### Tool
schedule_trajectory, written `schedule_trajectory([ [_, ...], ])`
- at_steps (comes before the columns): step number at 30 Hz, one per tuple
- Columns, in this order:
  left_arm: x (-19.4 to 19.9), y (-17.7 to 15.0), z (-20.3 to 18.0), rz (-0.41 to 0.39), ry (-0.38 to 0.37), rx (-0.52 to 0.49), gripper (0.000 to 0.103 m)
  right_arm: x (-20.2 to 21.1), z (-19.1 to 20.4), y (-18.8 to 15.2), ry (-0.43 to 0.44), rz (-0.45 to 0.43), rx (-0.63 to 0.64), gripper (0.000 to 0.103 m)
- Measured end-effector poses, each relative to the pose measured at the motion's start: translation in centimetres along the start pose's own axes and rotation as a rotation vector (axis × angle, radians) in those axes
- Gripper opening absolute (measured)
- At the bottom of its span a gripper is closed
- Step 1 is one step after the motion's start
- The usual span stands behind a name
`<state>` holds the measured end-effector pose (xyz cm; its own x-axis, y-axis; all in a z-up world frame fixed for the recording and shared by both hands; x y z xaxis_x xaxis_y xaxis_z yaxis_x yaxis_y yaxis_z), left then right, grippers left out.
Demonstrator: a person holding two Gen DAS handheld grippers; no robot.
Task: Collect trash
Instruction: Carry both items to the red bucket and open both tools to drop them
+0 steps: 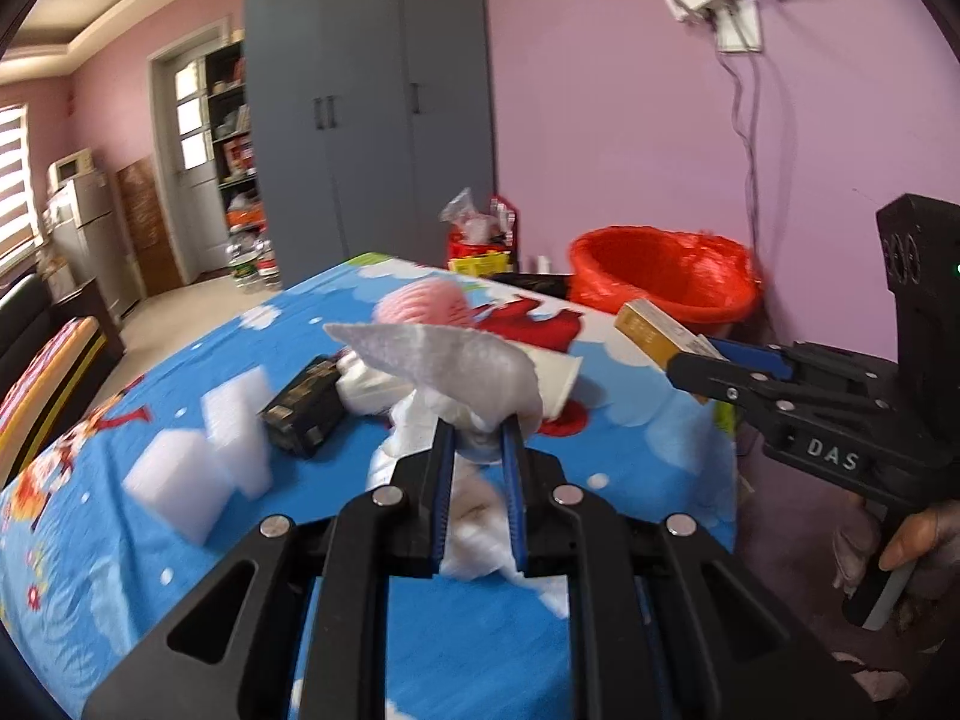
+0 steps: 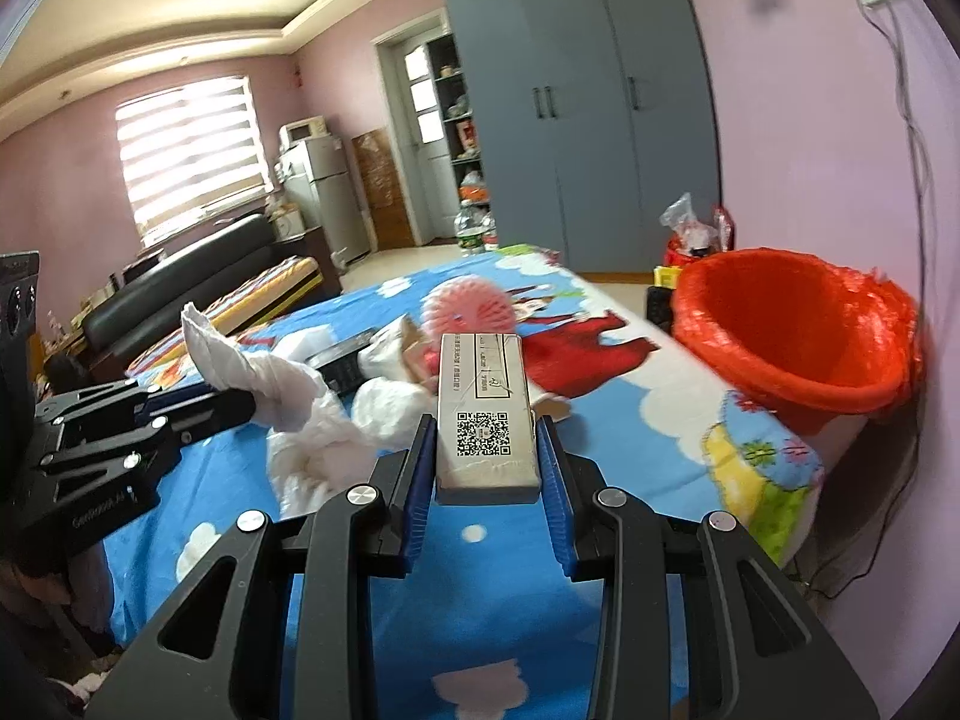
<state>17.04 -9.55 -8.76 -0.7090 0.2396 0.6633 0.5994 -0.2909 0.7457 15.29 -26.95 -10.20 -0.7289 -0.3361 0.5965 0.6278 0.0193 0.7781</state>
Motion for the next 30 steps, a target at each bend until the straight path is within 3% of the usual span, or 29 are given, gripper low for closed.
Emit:
schedule_trajectory([
  [15, -5.8, 8.1, -7.7, -0.034, -0.172, -0.122, 0.016, 2.5, -10.7, 2.5, -0.195, -0.071, -0.13, 0.034],
  [30, -16.9, 19.5, -14.4, -0.004, -0.332, -0.231, 0.016, -0.8, -21.4, 6.0, -0.351, -0.052, -0.174, 0.034],
])
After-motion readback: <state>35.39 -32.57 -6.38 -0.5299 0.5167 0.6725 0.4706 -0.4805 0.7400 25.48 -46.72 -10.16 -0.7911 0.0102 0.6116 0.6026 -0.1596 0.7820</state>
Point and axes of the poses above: each gripper's, at about its wrist camera, not at the fingertips, and x roughly against the way its jaws point, z to its left, y to its top, the point moved 4 cm from there along -x, roughly the way its jaws point, and after that the axes turned 9 degrees about z, right-handed, at the moved point
